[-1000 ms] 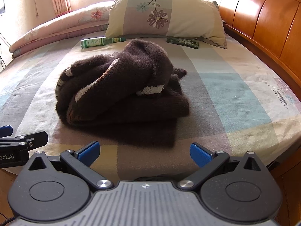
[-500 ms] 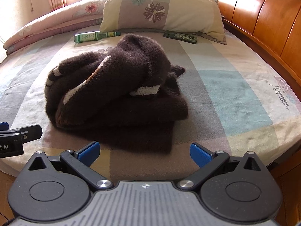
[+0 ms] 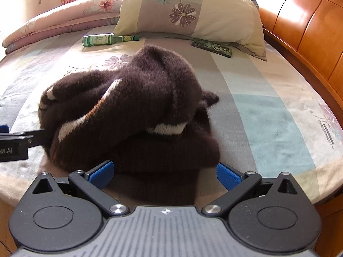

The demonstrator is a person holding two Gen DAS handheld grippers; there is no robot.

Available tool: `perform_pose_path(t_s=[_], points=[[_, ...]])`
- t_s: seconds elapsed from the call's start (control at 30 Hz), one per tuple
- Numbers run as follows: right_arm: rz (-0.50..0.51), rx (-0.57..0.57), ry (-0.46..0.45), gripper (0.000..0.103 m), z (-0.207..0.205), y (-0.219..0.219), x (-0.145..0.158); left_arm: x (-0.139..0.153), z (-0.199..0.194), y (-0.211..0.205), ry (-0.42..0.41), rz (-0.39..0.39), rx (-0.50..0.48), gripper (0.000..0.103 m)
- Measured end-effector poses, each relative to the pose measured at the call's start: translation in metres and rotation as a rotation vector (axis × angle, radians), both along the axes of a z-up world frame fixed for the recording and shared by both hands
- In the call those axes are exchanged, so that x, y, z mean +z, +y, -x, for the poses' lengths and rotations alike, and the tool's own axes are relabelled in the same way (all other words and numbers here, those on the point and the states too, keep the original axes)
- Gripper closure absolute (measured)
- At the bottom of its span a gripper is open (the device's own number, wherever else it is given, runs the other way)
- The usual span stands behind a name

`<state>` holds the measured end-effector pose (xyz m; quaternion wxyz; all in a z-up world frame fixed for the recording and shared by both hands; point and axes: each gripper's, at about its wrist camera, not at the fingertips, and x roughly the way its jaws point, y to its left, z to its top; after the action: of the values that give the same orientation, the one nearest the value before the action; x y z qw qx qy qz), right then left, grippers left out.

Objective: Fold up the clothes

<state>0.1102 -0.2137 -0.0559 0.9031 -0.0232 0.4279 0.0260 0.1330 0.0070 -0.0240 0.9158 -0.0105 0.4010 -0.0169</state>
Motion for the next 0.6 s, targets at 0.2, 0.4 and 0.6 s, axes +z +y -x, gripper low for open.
perform_pose_path(t_s=[0.2,0.4,0.6], points=[[-0.004,0.043,0.011,0.0,-0.032,0.007,-0.007,-0.009,-0.033,-0.001,0.012,0.0,-0.017,0.0],[0.01,0.093,0.076,0.0,-0.062,0.017,-0.038,-0.021,-0.048,0.002,0.011,0.039,-0.081,0.0],[-0.078,0.114,0.105,0.0,-0.075,0.006,-0.059,-0.024,-0.052,0.003,-0.019,0.003,-0.207,0.0]])
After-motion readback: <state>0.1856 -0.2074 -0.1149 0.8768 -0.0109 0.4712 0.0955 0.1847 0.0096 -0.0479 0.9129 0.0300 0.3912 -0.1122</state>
